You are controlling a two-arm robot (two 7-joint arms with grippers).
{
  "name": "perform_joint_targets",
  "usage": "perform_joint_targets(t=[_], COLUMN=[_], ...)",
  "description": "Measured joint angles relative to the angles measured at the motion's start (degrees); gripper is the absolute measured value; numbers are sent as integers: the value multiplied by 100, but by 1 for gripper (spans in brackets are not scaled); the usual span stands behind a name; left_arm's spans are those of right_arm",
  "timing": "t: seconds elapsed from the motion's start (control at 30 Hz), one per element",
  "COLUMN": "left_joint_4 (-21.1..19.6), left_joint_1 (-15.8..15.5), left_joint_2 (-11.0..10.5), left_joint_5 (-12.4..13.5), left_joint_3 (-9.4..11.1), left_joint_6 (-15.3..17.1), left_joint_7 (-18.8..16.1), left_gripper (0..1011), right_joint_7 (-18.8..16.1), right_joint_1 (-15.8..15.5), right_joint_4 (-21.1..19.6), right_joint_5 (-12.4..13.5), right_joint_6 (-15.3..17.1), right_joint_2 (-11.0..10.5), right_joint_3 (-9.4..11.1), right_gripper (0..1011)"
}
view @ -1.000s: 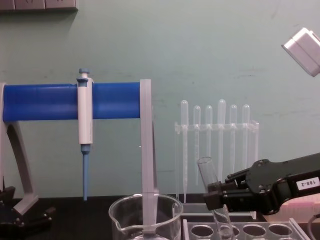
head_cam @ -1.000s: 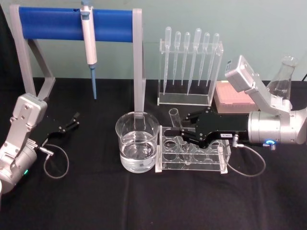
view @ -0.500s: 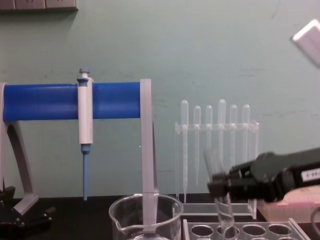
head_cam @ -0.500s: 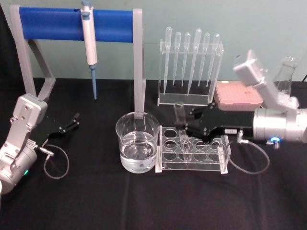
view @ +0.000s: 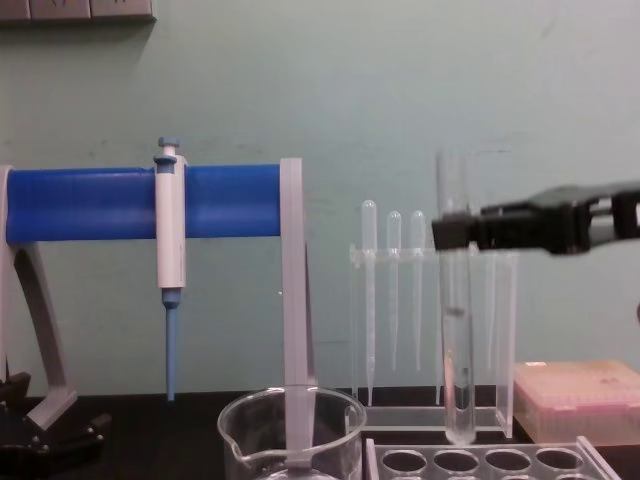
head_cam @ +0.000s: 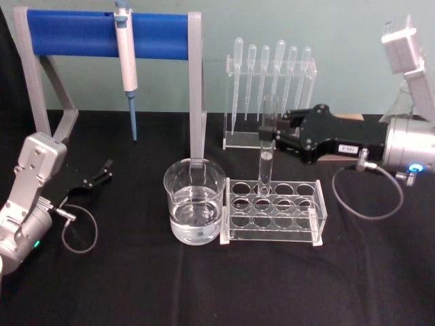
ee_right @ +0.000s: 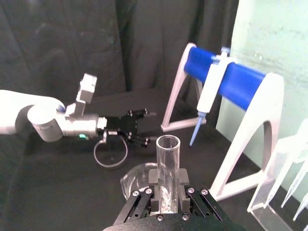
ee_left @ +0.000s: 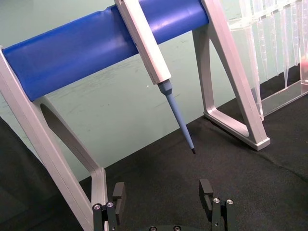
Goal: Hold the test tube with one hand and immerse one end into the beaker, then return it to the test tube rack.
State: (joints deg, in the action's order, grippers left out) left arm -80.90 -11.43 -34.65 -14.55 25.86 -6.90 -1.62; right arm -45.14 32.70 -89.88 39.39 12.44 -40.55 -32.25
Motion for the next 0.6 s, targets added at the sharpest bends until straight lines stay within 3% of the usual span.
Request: perform_joint_targets(t=[0.33, 0.6], left_joint_4=[0, 0], left_joint_1=[0, 0], left_joint_2=[0, 0], left_joint_5=[0, 0], left_joint_3=[0, 0], left_joint_6=[0, 0], left_joint_7=[0, 0], left_gripper=[1000, 1000], right_joint_7=[110, 144], right_joint_1=[116, 142], right_joint_4=[-196, -203], right_joint_5=[301, 345], right_joint_6=[53, 46], right_joint_2=[-139, -165], right_joint_3=[76, 55], right_gripper=[233, 233])
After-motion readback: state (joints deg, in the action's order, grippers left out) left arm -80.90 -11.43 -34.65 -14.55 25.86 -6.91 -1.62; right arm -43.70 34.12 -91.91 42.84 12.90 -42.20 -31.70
